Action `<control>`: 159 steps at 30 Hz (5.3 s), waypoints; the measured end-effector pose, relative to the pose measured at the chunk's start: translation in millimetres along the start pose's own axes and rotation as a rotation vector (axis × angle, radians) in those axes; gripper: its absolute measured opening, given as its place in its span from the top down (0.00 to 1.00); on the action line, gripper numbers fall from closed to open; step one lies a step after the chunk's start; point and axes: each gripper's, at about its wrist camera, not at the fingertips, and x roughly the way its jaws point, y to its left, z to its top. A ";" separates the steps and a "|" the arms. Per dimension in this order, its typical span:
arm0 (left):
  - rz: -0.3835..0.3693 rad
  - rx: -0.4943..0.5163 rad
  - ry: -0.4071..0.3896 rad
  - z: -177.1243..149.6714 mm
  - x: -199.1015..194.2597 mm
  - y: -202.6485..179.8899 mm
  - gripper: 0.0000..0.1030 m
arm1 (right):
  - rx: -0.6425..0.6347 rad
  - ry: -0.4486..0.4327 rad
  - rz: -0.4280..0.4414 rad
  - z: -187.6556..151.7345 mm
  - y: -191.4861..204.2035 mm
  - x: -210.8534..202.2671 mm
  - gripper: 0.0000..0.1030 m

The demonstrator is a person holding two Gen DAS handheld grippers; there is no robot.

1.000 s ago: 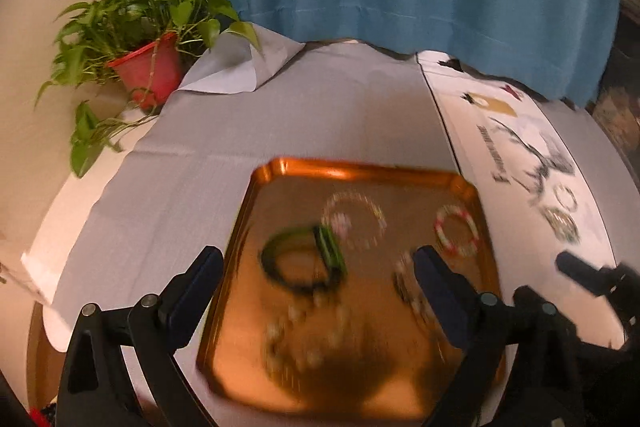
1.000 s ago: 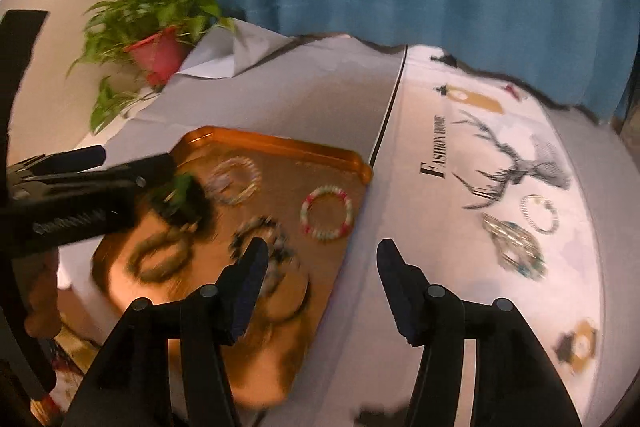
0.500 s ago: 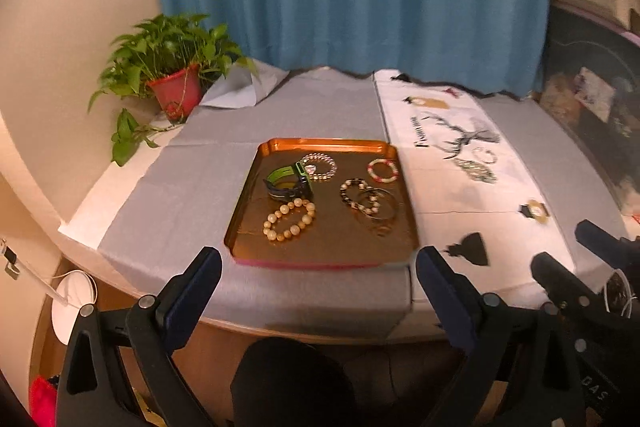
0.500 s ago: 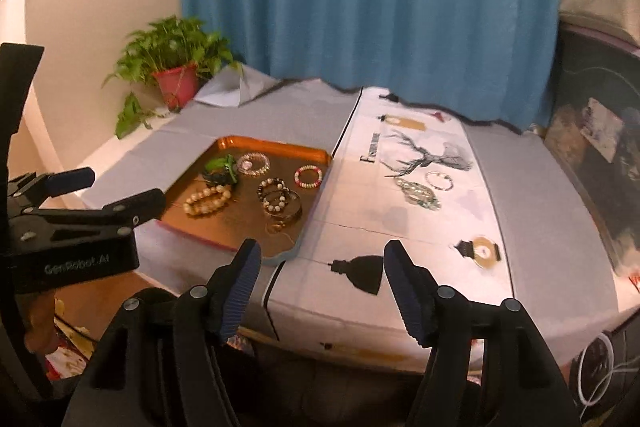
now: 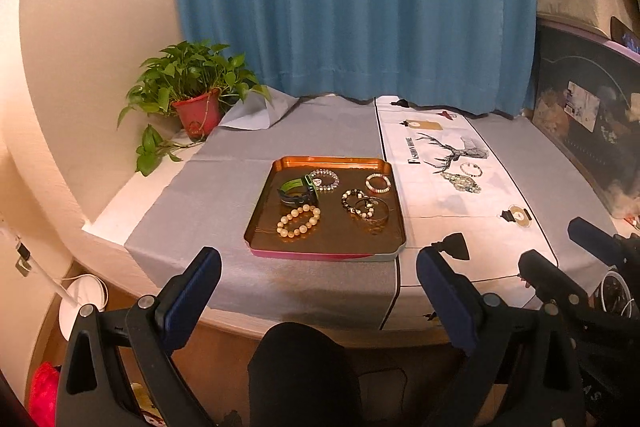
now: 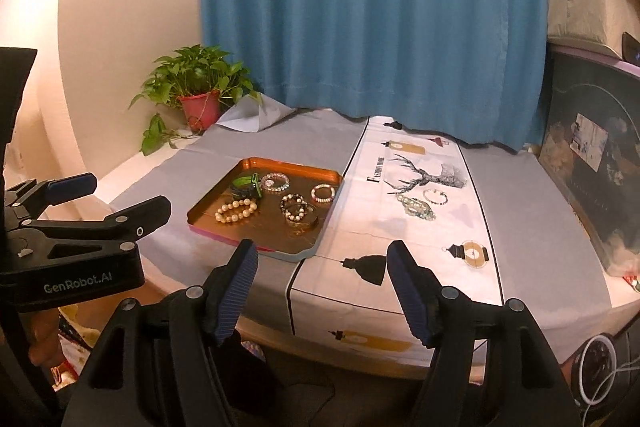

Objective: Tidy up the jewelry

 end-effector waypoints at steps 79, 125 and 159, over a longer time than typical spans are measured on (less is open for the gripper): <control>-0.311 -0.031 0.510 113.2 396.2 -221.0 0.36 | 0.164 0.313 -0.283 -3.9 -324.6 327.3 0.97; -0.465 0.253 0.457 99.0 352.9 -297.3 0.96 | 0.245 0.285 -0.244 -28.1 -330.5 289.3 0.97; -0.544 0.047 0.259 138.4 186.5 -152.4 0.96 | 0.199 0.145 -0.224 5.6 -268.5 138.7 0.97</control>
